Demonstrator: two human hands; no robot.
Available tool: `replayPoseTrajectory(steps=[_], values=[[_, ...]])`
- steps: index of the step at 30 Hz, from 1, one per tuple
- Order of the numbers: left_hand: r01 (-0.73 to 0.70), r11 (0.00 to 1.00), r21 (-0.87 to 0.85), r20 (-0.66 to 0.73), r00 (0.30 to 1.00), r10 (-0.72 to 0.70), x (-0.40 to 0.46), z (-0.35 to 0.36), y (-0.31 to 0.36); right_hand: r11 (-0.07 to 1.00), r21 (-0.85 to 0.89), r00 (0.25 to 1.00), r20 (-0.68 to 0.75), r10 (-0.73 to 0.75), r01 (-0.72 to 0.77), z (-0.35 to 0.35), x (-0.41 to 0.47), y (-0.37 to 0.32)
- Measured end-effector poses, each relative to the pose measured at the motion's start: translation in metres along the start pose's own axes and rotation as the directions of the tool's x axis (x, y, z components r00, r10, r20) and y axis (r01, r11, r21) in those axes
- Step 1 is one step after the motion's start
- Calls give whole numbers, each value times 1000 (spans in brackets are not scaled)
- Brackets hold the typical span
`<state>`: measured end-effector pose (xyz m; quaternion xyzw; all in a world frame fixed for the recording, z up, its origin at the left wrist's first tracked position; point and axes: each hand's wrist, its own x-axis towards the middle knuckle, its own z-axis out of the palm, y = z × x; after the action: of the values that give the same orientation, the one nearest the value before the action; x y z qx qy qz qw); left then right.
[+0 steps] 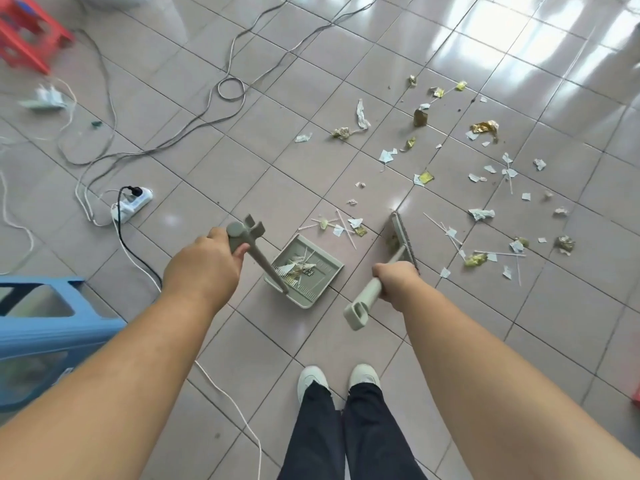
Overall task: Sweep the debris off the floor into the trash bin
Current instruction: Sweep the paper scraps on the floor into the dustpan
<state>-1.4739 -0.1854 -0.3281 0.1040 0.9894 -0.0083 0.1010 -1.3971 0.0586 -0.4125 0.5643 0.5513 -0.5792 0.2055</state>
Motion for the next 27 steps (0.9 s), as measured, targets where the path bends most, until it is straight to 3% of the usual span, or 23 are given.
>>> replayPoseTrajectory(steps=[5,8,15,19,27], values=[[18,1000,-13,13,1000,-18,18,0,-2,997,-75,999,33,-16,19,10,14,-2],[11,1000,-22,16,1000,-10,28,3,-1,977,-208,997,65,-32,44,14,18,-4],[-9,1000,-27,30,999,10,38,5,1,827,-548,974,226,2,125,17,-6,8],[-10,999,-42,25,1000,11,39,6,-3,873,-469,964,266,-6,135,10,-16,3],[17,999,-41,26,1000,-16,37,13,-13,898,-399,972,208,-109,186,44,2,-25]])
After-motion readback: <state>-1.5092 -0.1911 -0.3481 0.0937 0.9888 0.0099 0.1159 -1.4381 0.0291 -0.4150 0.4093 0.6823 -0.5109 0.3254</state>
